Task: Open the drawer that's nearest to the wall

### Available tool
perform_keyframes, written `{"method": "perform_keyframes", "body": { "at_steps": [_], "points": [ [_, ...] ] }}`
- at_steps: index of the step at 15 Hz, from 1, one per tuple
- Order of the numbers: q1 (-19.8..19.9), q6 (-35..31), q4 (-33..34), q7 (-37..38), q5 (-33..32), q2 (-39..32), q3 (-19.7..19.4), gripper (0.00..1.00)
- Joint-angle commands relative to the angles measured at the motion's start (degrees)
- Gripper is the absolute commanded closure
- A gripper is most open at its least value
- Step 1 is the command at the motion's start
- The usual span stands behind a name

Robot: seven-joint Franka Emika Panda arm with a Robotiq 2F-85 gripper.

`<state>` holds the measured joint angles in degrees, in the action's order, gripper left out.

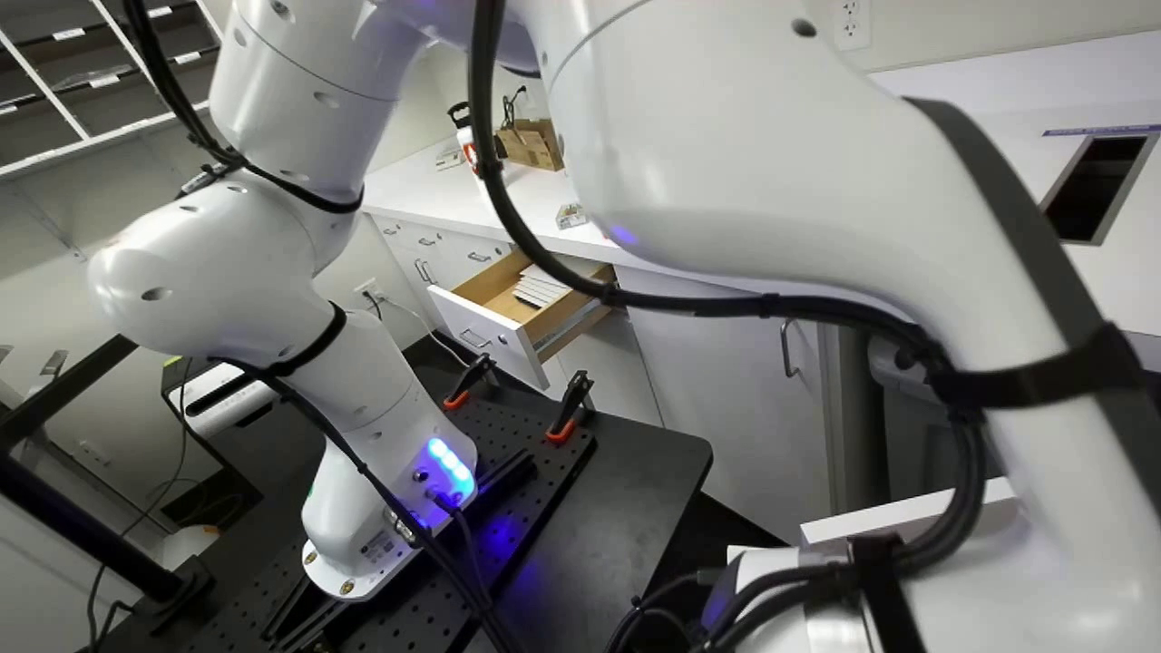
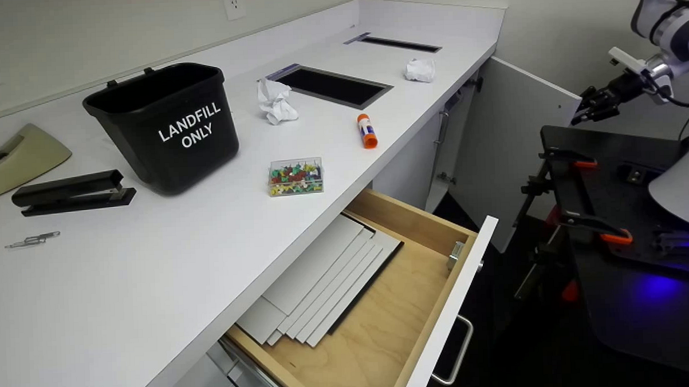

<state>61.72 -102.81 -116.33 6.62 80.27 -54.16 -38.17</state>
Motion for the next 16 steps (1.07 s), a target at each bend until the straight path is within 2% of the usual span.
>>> {"method": "perform_keyframes", "body": {
  "at_steps": [1,3,4,8,12,16],
  "points": [
    [-7.34,-10.11,-7.41,-0.66,-5.62,7.96,-3.24,0.20],
    [-11.32,-16.02,-10.62,-0.50,-7.86,11.62,-5.50,0.05],
    [-13.70,-19.18,-13.34,-0.66,-8.70,14.82,-7.34,0.01],
    [-21.80,-28.74,-20.97,-1.86,-12.70,25.48,-14.23,0.00],
    [-34.24,-34.07,-27.08,-5.53,-16.53,36.20,-27.35,0.00],
    [-50.97,-39.80,-29.16,-9.75,-23.97,46.41,-42.68,0.00]
  ]
}}
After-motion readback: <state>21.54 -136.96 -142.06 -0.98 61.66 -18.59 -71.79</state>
